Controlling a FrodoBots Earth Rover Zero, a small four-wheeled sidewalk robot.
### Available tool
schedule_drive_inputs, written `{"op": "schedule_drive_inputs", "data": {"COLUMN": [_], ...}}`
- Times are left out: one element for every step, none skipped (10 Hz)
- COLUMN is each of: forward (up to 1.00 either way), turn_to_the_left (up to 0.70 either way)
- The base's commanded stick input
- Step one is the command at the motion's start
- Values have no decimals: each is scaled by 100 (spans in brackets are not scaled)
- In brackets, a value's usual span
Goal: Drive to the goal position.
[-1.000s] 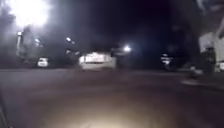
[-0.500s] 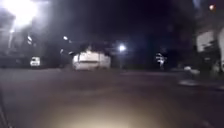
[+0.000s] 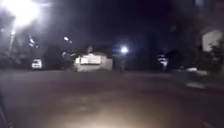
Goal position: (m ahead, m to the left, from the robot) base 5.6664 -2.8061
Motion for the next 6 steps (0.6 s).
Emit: {"op": "schedule_drive_inputs", "data": {"forward": [70, 70, 70, 70, 70, 70], "turn_to_the_left": [-35, -35, -35, -35, -35, -35]}}
